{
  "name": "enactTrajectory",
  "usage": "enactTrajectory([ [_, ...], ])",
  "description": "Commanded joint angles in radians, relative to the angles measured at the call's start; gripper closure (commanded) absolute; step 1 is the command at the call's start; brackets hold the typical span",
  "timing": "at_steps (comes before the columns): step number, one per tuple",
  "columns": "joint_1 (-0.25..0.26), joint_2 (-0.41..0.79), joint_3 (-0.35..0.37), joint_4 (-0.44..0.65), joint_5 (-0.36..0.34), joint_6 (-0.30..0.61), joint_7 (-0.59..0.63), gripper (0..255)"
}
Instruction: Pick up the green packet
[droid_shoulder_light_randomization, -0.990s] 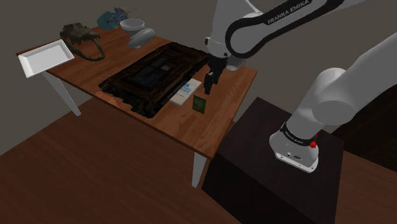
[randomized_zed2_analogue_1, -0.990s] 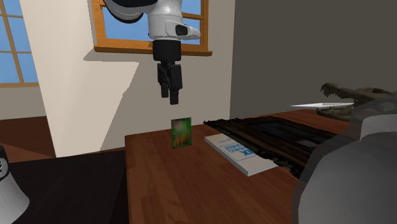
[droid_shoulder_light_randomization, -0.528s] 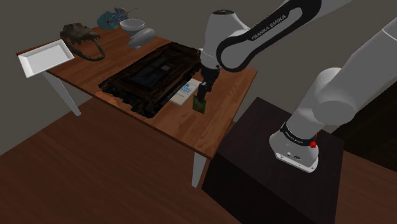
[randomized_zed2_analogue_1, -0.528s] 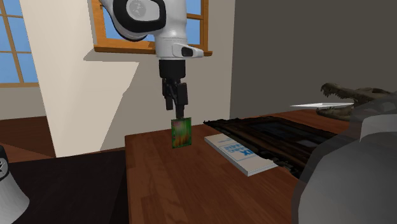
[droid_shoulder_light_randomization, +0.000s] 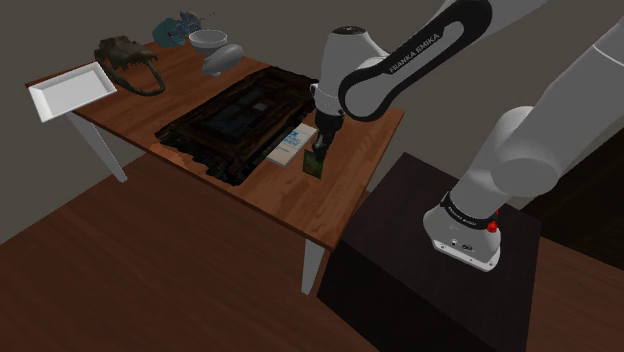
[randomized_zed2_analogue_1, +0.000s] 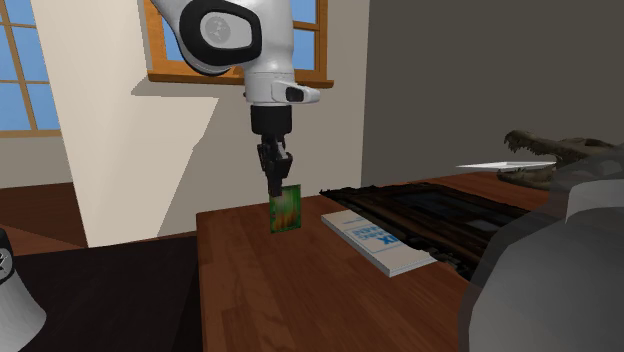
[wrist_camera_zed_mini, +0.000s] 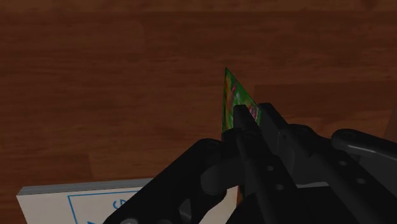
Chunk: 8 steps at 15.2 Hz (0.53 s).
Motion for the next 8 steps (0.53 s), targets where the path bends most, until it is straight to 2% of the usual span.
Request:
enactTrajectory([
  [1, 0.0, 0.0, 0.0, 0.0, 0.0, 0.0, 0.0, 255],
  [6, 0.0, 0.0, 0.0, 0.001, 0.0, -0.001, 0.001, 255],
  [8, 0.0, -0.026, -0.001, 0.008, 0.001, -0.033, 0.001, 255],
])
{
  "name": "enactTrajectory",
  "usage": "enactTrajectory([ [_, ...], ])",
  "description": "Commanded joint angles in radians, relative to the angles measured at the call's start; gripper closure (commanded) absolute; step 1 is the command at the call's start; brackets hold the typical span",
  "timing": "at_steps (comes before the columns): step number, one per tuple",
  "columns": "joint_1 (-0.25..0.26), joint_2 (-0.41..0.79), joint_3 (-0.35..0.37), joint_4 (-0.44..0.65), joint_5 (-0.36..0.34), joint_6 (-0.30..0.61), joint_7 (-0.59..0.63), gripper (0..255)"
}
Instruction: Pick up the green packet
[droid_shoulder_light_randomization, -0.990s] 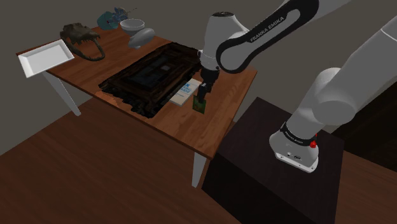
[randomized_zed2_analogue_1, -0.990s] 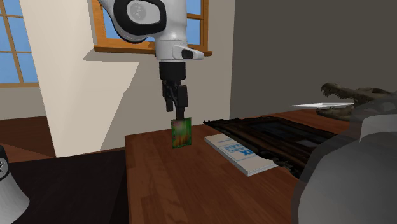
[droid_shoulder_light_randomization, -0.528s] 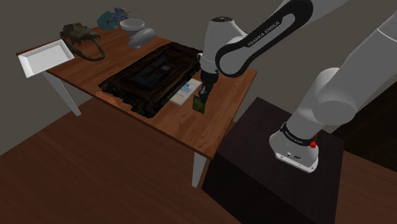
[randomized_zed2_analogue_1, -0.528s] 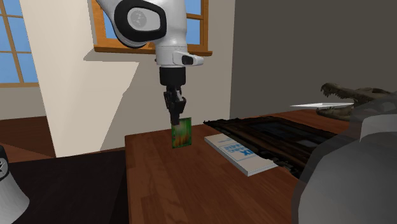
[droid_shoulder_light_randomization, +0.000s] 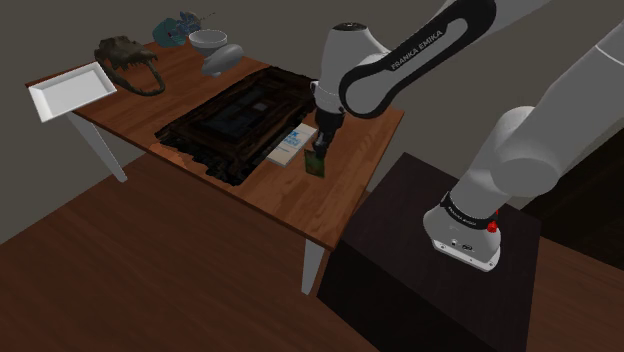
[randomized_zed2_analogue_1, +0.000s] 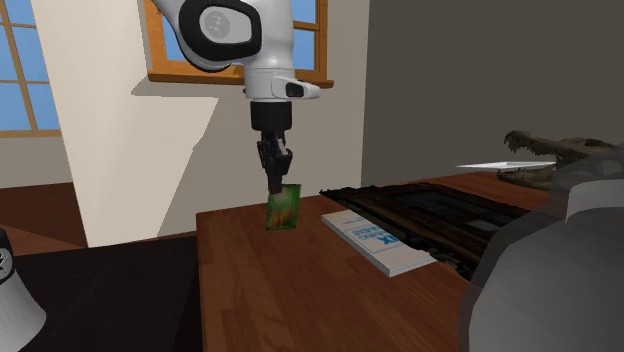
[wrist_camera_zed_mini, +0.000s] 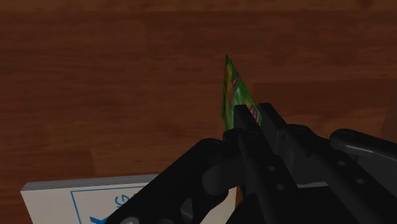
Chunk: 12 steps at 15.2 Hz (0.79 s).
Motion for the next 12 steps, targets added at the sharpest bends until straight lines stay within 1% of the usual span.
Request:
enactTrajectory([
  [1, 0.001, -0.022, 0.0, 0.008, 0.001, -0.029, 0.002, 255],
  [12, 0.001, -0.137, -0.01, 0.068, 0.0, -0.204, 0.006, 255],
])
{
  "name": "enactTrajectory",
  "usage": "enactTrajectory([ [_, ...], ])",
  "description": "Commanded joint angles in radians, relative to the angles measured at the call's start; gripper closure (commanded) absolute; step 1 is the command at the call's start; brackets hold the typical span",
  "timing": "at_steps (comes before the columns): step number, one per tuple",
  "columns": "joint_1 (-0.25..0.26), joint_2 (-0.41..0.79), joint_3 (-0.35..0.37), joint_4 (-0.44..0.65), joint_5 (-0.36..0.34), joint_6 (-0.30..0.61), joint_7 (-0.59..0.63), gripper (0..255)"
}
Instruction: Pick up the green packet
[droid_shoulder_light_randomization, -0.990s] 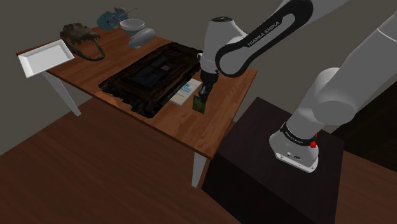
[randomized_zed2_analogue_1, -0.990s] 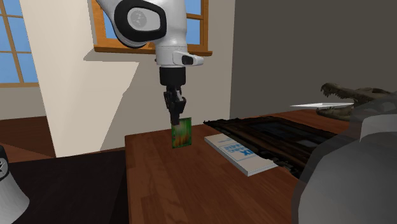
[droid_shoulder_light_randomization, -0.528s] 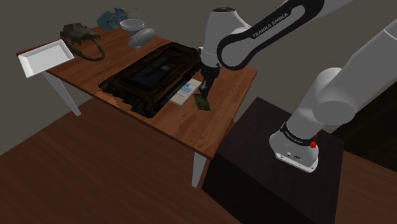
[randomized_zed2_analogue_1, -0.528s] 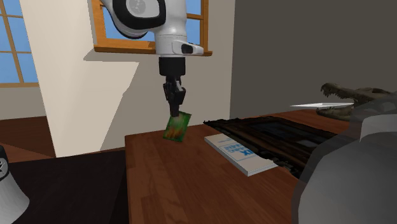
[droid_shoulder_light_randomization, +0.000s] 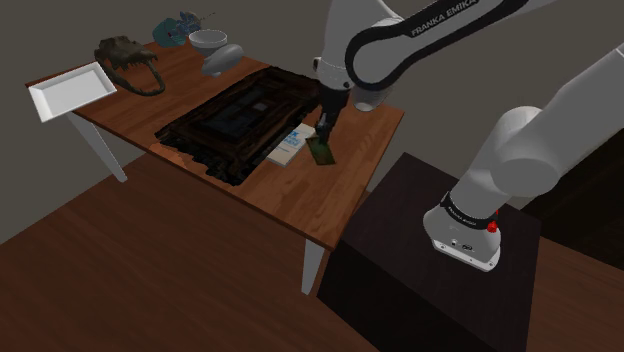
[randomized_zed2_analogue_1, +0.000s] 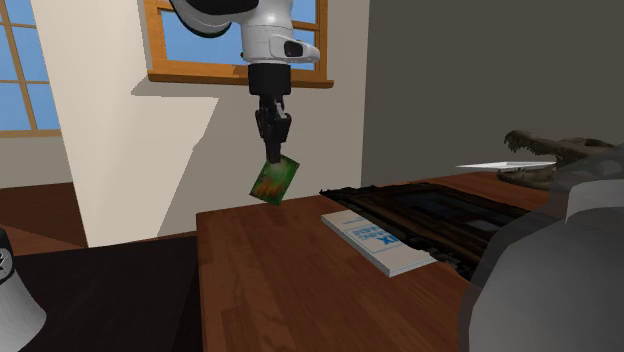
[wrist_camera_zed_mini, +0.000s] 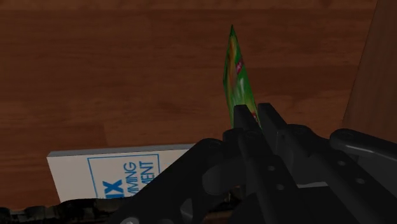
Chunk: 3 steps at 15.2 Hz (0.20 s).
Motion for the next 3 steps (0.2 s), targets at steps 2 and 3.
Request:
enactTrajectory([
  [2, -0.001, -0.019, -0.003, 0.017, -0.001, -0.036, 0.0, 255],
  [3, -0.001, -0.019, -0.003, 0.017, -0.001, -0.036, 0.0, 255],
])
